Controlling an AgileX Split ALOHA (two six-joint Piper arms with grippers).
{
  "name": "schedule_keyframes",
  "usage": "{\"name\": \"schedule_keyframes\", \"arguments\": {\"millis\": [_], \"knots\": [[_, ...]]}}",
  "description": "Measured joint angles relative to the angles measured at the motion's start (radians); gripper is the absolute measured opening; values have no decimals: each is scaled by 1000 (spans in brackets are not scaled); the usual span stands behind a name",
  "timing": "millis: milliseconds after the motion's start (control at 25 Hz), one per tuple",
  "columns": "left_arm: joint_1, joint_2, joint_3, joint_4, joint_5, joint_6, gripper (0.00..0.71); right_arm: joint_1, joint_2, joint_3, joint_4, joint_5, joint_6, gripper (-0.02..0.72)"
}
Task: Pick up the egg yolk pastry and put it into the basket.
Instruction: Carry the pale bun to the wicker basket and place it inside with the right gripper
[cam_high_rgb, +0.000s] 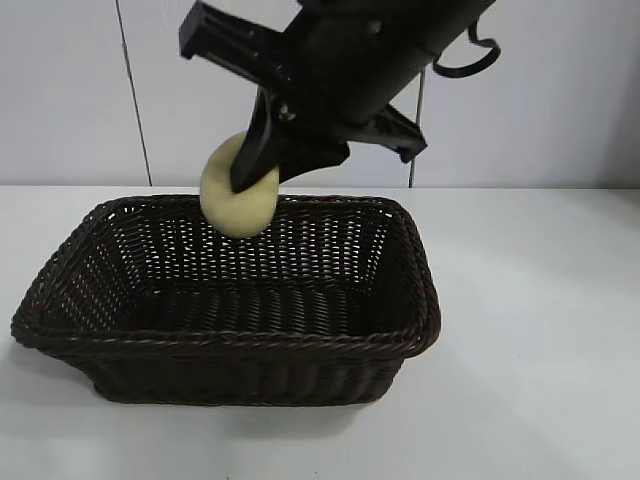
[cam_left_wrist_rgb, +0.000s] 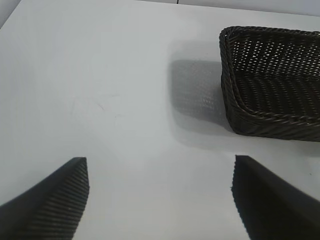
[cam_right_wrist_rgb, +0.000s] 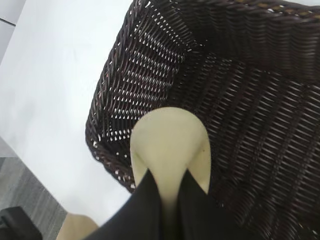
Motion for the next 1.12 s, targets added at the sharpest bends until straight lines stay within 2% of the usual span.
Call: {"name": "schedule_keyframes", "arguments": {"millis": [160, 280, 600, 720, 920, 1000, 1120], "knots": [[0, 0, 0, 0, 0, 0, 571, 0, 64, 0, 7, -7, 21, 29], [0, 0, 0, 0, 0, 0, 571, 0, 71, 0, 8, -10, 24, 81], [0, 0, 0, 0, 0, 0, 571, 0, 71, 0, 12, -11, 27, 419], [0, 0, 0, 0, 0, 0, 571, 0, 71, -2, 12, -5, 41, 486], [0, 0, 0, 0, 0, 0, 571, 0, 71, -62, -1, 95, 52, 503], [0, 0, 0, 0, 0, 0, 571, -1, 71, -111, -37, 152, 87, 505], [0, 0, 0, 0, 0, 0, 571, -12, 71, -190, -139, 250, 169, 505]]}}
